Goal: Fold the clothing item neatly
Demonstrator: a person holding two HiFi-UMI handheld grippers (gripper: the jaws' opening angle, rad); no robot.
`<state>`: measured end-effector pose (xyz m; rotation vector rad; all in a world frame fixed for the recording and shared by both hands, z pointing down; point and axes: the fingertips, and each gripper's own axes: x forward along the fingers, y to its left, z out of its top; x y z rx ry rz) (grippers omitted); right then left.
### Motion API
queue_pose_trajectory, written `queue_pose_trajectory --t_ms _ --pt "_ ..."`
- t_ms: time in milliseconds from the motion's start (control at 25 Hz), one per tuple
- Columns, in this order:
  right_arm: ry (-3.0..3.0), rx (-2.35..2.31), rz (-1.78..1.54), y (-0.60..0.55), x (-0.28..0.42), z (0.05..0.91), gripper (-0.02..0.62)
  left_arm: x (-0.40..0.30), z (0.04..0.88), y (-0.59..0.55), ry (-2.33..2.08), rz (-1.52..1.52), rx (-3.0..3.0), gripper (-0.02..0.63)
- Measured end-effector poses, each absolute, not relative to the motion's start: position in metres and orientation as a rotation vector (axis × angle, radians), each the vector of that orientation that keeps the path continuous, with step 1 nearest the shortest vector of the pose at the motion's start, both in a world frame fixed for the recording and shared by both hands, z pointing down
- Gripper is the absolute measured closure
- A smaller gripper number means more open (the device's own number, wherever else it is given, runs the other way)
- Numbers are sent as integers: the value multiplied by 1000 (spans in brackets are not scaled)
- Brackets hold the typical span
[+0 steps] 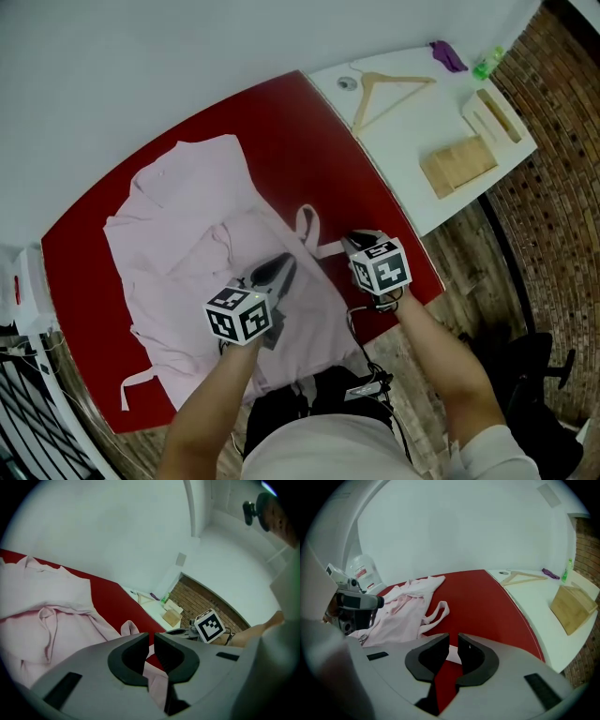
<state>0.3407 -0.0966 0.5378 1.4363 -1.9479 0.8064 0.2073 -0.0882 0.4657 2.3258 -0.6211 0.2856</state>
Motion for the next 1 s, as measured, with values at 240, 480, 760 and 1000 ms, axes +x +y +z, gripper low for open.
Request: queue_pose_trajectory --t_ms 240,480,760,1000 --pt "-1908 1465 827 -85 368 549 535 245 480 -85 -543 458 2404 544" --pt "-1858 1500 805 -77 390 555 512 277 502 -77 -476 685 2478 518" --pt "-1816 1480 790 -75 399 566 482 309 532 -67 -384 998 2572 503" --pt "-1774 1444 727 -72 396 566 483 315 555 -66 -347 1188 2565 491"
